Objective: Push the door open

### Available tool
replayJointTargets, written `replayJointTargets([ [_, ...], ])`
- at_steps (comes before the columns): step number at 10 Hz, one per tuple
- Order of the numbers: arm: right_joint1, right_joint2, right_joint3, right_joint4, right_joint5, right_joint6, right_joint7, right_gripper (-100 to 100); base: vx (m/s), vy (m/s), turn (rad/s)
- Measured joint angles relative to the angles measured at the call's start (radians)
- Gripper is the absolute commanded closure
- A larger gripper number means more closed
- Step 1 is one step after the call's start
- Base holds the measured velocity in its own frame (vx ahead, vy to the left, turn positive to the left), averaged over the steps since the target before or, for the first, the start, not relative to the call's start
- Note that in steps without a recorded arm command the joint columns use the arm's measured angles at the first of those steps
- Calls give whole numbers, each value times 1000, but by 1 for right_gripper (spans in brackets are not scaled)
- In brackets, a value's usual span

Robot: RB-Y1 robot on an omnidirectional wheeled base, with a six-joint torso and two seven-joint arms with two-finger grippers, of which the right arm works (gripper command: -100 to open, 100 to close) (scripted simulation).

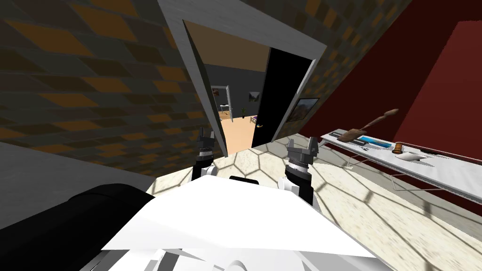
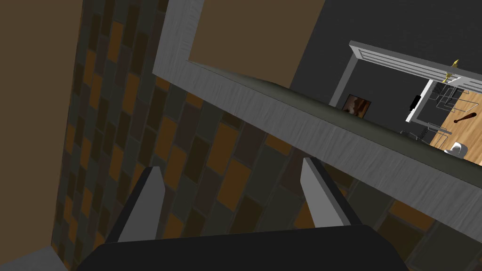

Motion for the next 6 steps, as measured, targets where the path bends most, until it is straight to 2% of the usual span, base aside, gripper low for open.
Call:
replayJointTargets([
  [3,-26,-17,4,51,-15,-1,13,-100,77,-58,83],
  [6,-43,-32,5,100,-29,-15,21,-100,62,-56,70],
])
